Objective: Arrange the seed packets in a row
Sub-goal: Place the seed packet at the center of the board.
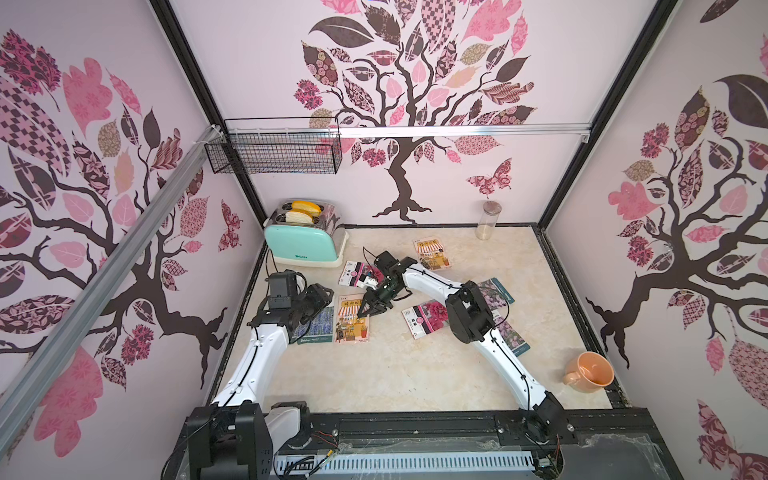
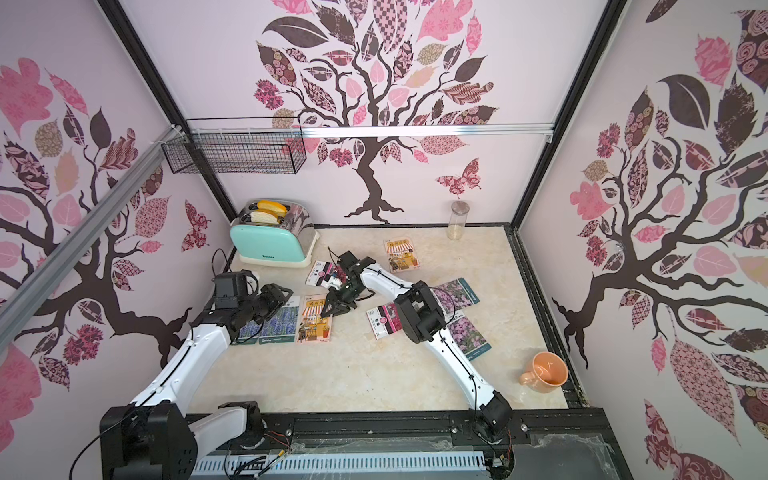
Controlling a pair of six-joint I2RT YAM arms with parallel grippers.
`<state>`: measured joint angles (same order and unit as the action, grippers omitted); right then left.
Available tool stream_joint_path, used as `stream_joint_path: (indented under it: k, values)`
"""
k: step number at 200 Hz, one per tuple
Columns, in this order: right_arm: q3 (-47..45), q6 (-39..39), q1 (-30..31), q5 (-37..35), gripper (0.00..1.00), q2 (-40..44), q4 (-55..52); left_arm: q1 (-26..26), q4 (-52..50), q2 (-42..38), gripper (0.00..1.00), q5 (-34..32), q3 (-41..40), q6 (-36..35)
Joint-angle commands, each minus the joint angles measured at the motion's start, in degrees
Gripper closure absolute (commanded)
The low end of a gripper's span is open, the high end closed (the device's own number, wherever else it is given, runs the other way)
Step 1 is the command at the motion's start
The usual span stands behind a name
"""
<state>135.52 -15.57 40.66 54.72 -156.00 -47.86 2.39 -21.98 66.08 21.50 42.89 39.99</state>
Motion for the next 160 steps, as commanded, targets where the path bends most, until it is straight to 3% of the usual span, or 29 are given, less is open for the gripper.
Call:
stream_joint_path:
  k: [1, 24, 84, 160]
  values:
    - [-0.06, 0.8, 0.95, -7.04, 0.69, -3.87, -3.62, 0.33, 1.03, 0.83, 0.49, 1.31, -0.44, -1.57]
    - [0.61, 1.13, 1.17, -8.85, 0.64, -4.04, -4.74, 0.33, 1.23, 0.97, 0.49, 1.51, -0.53, -1.67]
    - [1.54, -0.23, 1.78, -14.74, 0.35, -3.05, -6.69, 0.33, 0.98, 1.59, 0.49, 2.1, -0.44, -2.15]
    - [0.77, -1.84, 3.19, -29.99, 0.23, 0.31, -8.56, 0.33, 1.11, 2.4, 0.5, 3.15, -0.09, -2.57]
